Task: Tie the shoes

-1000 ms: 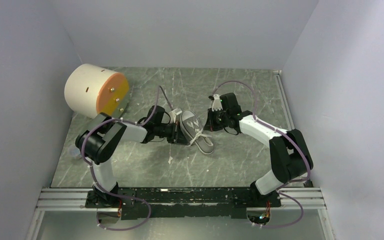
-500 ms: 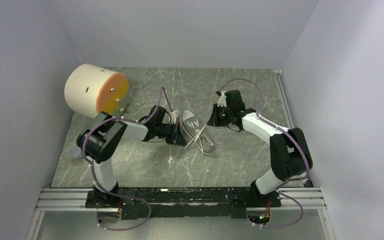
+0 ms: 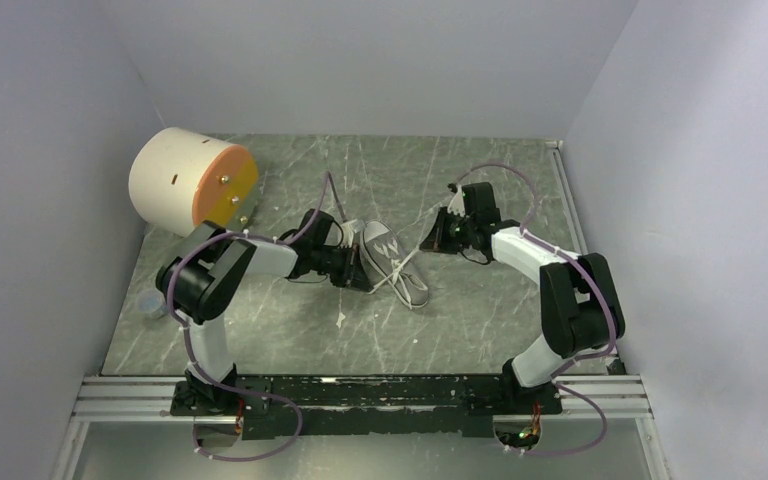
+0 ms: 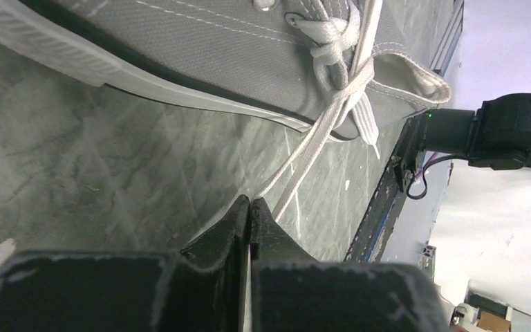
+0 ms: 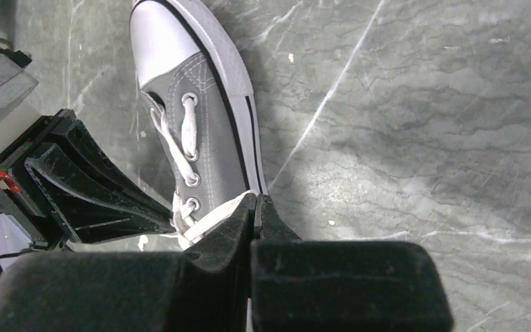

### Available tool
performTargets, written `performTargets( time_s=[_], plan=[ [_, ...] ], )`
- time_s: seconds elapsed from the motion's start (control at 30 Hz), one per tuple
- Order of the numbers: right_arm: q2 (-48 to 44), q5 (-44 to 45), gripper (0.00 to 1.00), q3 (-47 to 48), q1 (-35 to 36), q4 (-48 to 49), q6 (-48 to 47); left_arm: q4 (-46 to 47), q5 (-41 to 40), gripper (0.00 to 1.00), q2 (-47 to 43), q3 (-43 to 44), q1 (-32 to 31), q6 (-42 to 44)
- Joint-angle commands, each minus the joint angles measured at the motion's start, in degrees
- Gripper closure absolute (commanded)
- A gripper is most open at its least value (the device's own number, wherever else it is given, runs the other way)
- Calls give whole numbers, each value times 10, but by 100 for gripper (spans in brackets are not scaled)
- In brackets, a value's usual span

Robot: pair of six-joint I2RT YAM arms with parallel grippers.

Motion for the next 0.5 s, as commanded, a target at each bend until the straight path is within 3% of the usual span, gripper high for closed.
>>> performTargets(
  time_s=[0.0, 0.2, 0.23, 0.33, 0.37, 0.4, 0.43, 0.47],
  plan=[
    [13, 19, 100, -4, -27, 55, 4, -45, -6, 95, 13, 4, 8, 29],
    [28, -22, 100, 29, -10, 9, -29, -109, -22, 94, 5, 75, 8, 76],
    [25, -28, 100, 26, -8, 7, -29, -138, -35, 84, 2, 91, 7, 91],
    [-3, -45, 70, 9, -7, 9, -16, -228, -95, 64, -14, 140, 8, 138],
    [-13, -46, 64, 7, -7, 4, -18, -248, -116, 56, -25, 148, 8, 149],
    [-21, -45, 61, 10, -7, -7, -23, -262, -134, 36, -43, 150, 7, 157],
    [-25, -45, 59, 16, -7, -23, -32, -271, -148, 26, -62, 148, 7, 164],
    [-28, -42, 57, 26, -8, -42, -43, -282, -158, 24, -83, 145, 6, 171]
  ],
)
